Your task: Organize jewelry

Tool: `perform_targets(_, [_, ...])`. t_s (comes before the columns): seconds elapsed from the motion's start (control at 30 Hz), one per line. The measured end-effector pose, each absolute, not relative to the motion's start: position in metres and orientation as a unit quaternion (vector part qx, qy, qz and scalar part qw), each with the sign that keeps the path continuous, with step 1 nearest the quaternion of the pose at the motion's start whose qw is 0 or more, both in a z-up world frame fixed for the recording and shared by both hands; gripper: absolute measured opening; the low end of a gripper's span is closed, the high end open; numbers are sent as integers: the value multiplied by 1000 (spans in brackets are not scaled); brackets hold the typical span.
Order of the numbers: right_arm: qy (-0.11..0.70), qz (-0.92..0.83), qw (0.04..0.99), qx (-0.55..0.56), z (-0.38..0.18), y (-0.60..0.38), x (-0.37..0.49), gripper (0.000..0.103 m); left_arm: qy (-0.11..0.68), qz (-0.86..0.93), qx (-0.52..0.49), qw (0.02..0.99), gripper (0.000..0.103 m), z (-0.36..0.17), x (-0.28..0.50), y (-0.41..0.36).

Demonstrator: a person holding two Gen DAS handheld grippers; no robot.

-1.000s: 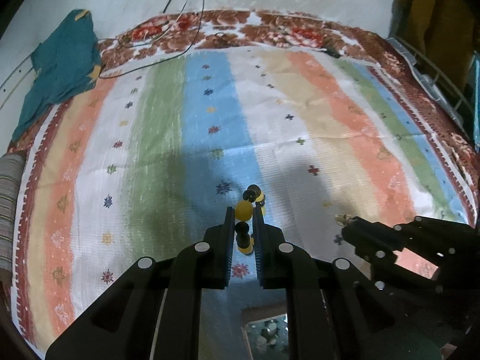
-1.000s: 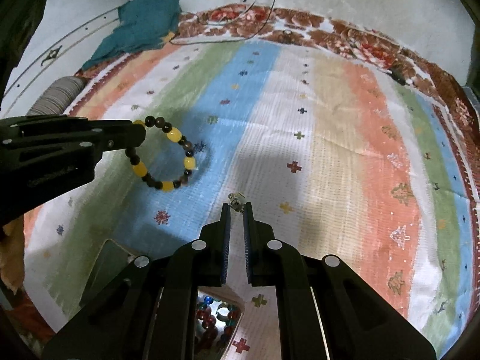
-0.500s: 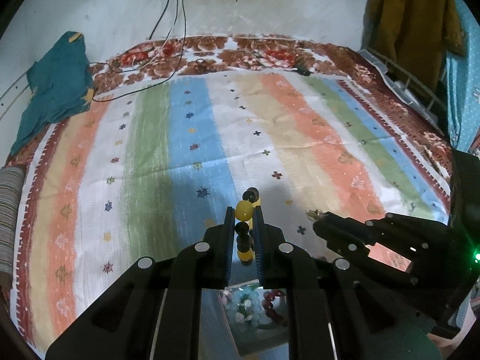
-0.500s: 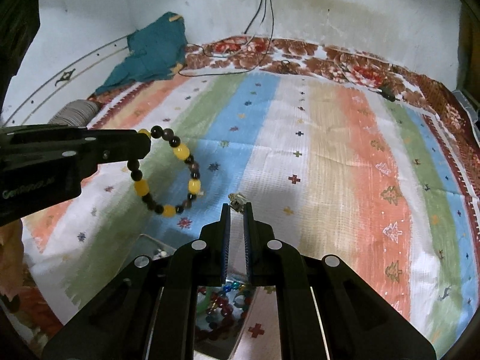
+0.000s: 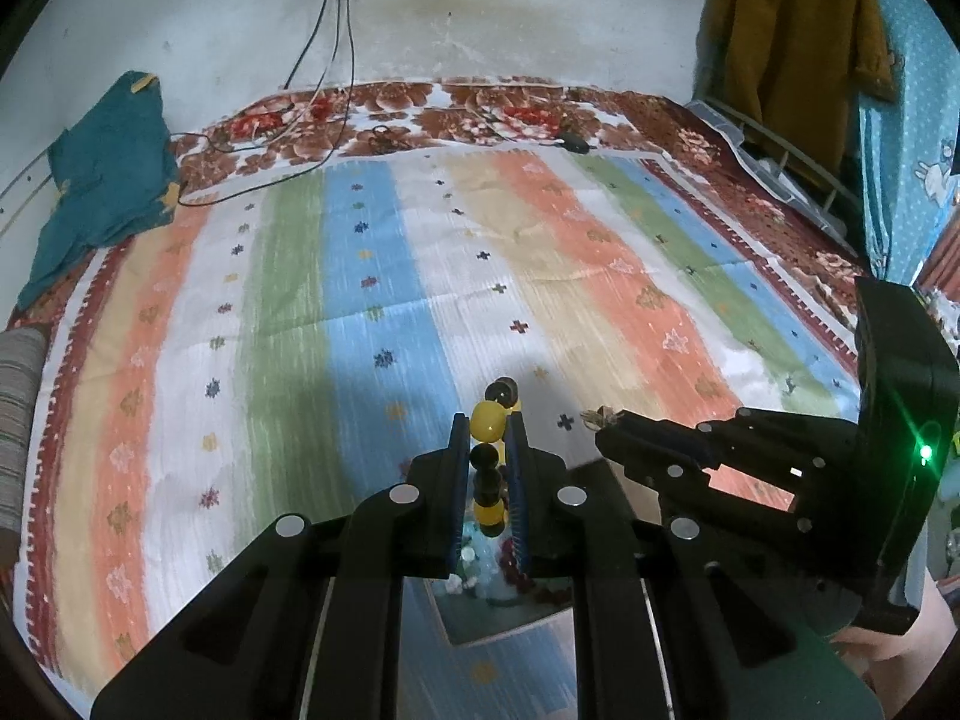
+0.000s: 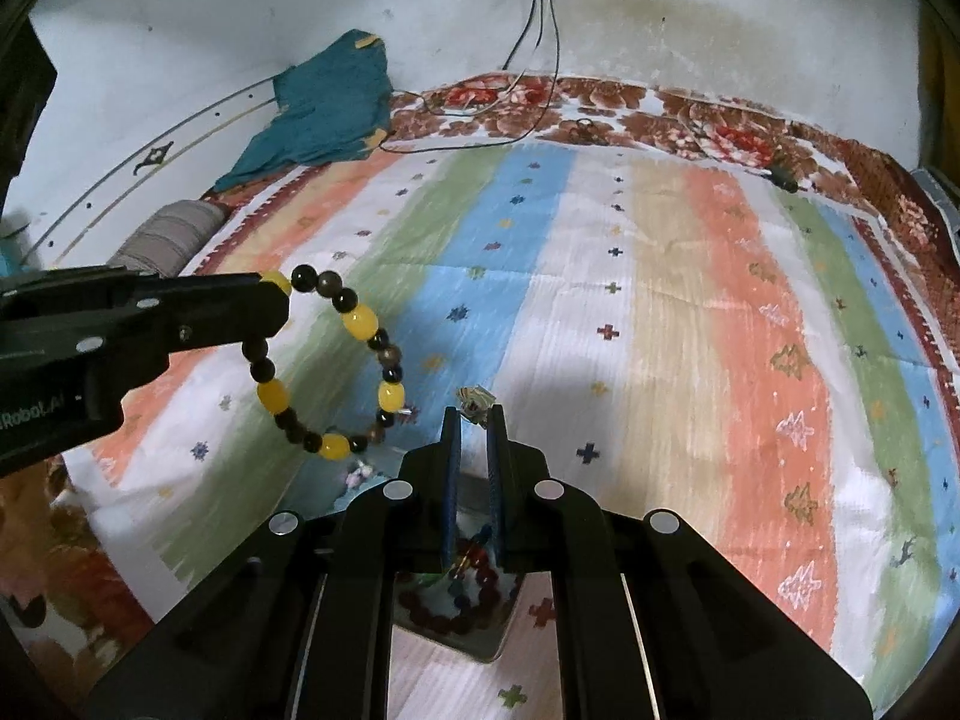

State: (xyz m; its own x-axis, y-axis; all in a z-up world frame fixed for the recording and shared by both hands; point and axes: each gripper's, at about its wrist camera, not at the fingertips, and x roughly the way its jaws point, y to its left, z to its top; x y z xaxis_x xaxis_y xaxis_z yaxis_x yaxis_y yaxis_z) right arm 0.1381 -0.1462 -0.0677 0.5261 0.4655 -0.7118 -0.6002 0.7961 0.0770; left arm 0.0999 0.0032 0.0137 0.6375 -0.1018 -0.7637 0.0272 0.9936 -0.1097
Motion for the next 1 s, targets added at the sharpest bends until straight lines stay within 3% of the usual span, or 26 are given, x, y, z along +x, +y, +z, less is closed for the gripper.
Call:
perform_targets(0.2, [394, 311, 860, -92, -76, -146, 129, 13, 434, -30, -72, 897, 13, 8, 88, 10])
perform_targets(0.3, [395, 306, 862, -87, -76, -149, 126, 38, 438, -22, -74, 896, 18, 5, 85, 13])
perform_targets(0.37, [391, 305, 864, -84, -74, -153, 122, 39, 439, -19, -75, 895, 21, 4, 81, 15])
perform_targets(0.43, [390, 302, 866, -83, -73, -156, 119, 42, 439, -16, -71, 895, 32, 4, 75, 16])
perform_targets(0.53, [385, 297, 870, -85, -72, -160, 114, 46, 439, -16, -62, 896, 39, 4, 68, 15])
perform_targets(0.6, [381, 294, 872, -84, -71, -163, 111, 54, 438, -17, -62, 897, 48, 4, 64, 15])
perform_targets(1.0, [362, 294, 881, -78, -60, -183, 92, 77, 430, -37, -51, 900, 77, 6, 32, 11])
